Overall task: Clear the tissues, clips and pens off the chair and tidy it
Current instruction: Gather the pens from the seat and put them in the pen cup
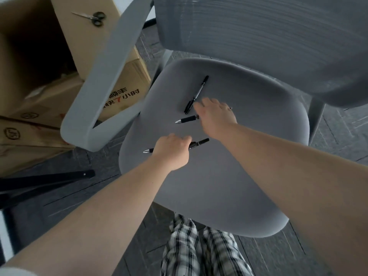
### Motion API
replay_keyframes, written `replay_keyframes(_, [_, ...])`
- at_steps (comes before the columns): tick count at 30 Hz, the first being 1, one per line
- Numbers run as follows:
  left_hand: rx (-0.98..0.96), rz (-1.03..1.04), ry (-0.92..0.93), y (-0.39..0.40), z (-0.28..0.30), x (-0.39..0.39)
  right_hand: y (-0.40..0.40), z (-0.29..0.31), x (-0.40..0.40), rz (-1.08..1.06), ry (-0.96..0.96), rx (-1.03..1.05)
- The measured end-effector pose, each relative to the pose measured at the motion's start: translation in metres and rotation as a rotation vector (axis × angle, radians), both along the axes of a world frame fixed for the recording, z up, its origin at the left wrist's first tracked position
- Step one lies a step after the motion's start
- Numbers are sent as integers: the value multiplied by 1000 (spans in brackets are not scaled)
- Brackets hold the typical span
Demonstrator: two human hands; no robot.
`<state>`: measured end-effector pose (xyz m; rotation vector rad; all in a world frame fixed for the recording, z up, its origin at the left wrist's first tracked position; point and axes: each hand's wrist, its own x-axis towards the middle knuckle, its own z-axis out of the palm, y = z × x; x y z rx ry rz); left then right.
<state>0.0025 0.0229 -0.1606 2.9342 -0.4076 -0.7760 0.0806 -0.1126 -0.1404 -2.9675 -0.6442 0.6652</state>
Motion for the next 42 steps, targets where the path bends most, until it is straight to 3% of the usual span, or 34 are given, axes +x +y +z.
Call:
replay_keyframes(11, [-48,133,10,44,-11,15,43,-34,28,78,-143,-125])
replay_keyframes(16, [-99,185,3,45,-5,13,37,-23,25,76,-155,-60])
replay_keyframes(23, [-84,194,-47,42,52,16,16,28,8,-102,8,70])
replay_keyframes(33, [-95,439,-268,33,166,-44,1,137,-36,-171,129,252])
replay_keyframes(42, [-39,730,-288,73,246,-169,56,218,-98,82,165,299])
